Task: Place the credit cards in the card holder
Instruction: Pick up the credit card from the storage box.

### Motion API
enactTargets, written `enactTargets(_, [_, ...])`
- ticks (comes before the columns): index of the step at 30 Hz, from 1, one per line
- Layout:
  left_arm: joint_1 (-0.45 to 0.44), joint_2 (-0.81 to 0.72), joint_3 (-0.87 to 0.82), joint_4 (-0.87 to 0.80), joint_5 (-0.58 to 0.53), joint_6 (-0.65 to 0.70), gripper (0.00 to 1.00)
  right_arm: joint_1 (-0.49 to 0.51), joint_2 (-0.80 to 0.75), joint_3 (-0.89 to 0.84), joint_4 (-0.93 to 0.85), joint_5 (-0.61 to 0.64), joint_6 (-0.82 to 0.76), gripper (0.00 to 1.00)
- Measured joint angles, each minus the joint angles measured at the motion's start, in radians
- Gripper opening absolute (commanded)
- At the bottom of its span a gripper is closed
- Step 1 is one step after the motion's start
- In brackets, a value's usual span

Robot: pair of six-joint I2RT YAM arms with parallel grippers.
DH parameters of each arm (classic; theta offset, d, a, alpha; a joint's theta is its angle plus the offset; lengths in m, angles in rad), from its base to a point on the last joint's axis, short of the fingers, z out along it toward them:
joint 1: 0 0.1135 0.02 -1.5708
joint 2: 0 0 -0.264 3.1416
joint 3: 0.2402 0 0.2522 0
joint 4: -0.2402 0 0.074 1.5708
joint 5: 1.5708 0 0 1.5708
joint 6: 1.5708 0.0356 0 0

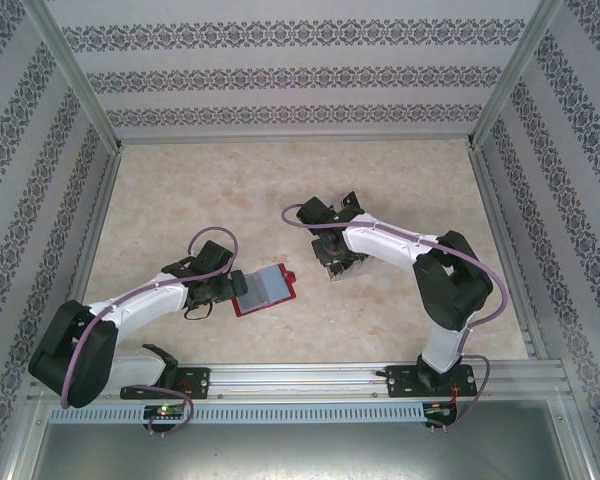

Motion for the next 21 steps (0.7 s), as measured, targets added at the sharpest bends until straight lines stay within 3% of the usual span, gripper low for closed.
enactTargets(12, [0.000, 0.000, 0.000, 0.000, 0.000, 0.000, 1.00, -0.013, 0.000, 0.000, 0.003, -0.014, 0.001, 0.00])
enactTargets(21, [0.000, -0.001, 0.000, 0.000, 0.000, 0.000, 1.00, -0.034, -0.011, 0.000, 0.009, -0.069, 0.002, 0.00])
